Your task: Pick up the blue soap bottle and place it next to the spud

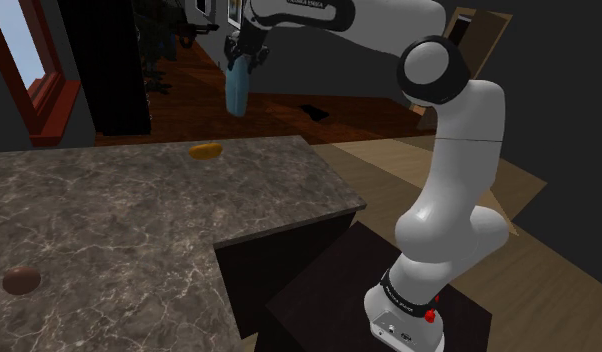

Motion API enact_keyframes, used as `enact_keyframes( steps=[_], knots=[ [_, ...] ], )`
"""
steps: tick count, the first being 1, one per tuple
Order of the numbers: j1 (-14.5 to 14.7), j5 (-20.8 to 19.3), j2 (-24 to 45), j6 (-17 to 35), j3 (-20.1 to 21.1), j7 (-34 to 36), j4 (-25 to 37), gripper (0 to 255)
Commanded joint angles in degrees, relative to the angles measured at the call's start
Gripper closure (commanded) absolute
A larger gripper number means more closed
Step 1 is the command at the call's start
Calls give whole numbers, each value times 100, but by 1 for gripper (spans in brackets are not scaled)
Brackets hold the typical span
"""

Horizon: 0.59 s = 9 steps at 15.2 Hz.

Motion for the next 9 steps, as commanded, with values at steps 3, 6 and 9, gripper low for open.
enact_keyframes(
  steps=[3,6,9],
  knots=[
    [-95,13,-51,338,-1,23,-386,255],
    [-145,6,-67,577,-9,46,-646,255],
    [-184,-13,-67,807,-23,73,-882,255]
  ],
)
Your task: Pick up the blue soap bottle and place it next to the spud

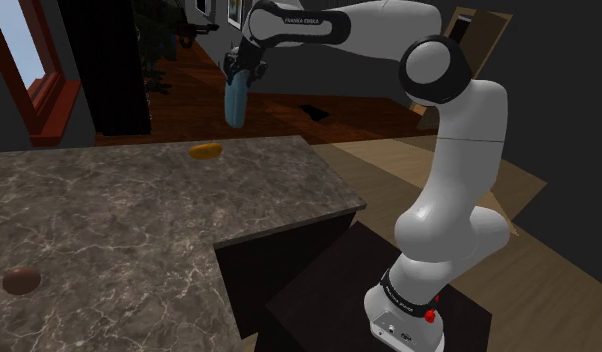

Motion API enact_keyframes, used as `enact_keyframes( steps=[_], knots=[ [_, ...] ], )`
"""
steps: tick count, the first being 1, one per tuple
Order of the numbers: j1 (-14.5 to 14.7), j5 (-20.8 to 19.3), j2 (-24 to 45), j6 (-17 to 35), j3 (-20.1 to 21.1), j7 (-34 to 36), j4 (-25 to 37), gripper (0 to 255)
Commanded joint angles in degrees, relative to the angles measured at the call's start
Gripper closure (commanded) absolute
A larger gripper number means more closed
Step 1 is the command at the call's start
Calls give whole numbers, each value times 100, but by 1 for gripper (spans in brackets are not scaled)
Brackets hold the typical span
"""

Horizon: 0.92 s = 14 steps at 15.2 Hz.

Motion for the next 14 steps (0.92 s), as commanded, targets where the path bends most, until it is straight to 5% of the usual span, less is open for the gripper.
enact_keyframes(
  steps=[1,14],
  knots=[
    [-33,-8,-9,161,-7,16,-167,255],
    [-69,-215,152,1065,-139,186,-947,255]
  ],
)
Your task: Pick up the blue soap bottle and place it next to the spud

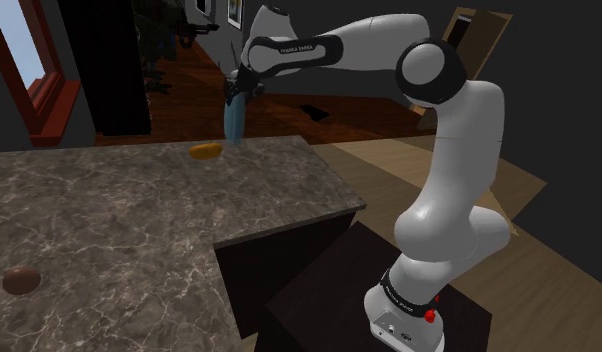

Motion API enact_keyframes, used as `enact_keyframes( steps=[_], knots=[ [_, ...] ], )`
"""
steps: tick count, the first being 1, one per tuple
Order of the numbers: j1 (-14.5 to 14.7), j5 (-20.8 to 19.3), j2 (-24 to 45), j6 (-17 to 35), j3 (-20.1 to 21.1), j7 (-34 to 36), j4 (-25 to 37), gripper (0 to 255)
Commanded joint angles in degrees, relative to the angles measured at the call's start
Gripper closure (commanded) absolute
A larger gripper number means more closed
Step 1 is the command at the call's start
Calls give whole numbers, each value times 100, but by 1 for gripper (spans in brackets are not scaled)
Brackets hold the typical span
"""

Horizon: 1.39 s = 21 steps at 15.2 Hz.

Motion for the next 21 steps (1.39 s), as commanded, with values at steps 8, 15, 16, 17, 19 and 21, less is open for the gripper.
enact_keyframes(
  steps=[8,15,16,17,19,21],
  knots=[
    [46,-218,201,582,-149,155,-401,255],
    [132,-427,419,993,-307,300,-611,255],
    [147,-458,454,1050,-333,322,-636,255],
    [162,-490,489,1106,-359,344,-659,255],
    [204,-571,580,1244,-428,400,-709,255],
    [204,-571,580,1245,-428,400,-710,255]
  ],
)
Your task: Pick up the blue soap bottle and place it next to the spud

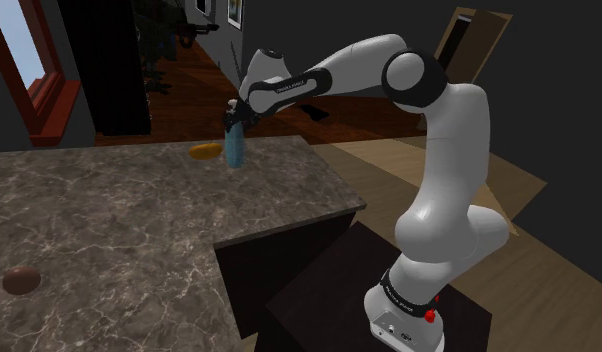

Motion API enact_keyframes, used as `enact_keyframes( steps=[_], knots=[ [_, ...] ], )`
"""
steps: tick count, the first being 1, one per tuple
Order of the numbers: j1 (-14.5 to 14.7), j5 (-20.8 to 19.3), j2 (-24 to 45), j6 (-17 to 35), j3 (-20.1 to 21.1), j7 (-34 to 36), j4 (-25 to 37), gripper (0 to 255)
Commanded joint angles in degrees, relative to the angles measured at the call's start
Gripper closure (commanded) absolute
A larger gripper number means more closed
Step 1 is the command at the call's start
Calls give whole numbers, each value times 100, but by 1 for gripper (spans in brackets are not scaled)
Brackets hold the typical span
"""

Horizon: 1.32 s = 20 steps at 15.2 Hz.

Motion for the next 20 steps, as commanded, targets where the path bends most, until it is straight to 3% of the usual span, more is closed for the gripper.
enact_keyframes(
  steps=[1,6,7,12,16,20],
  knots=[
    [9,-12,10,20,-9,11,-2,255],
    [9,-12,10,20,-9,11,-2,255],
    [9,-12,11,20,-9,10,0,0],
    [9,-12,10,20,-9,11,-2,0],
    [-365,392,-636,-262,336,-216,-325,0],
    [-365,392,-637,-262,336,-216,-326,0]
  ],
)
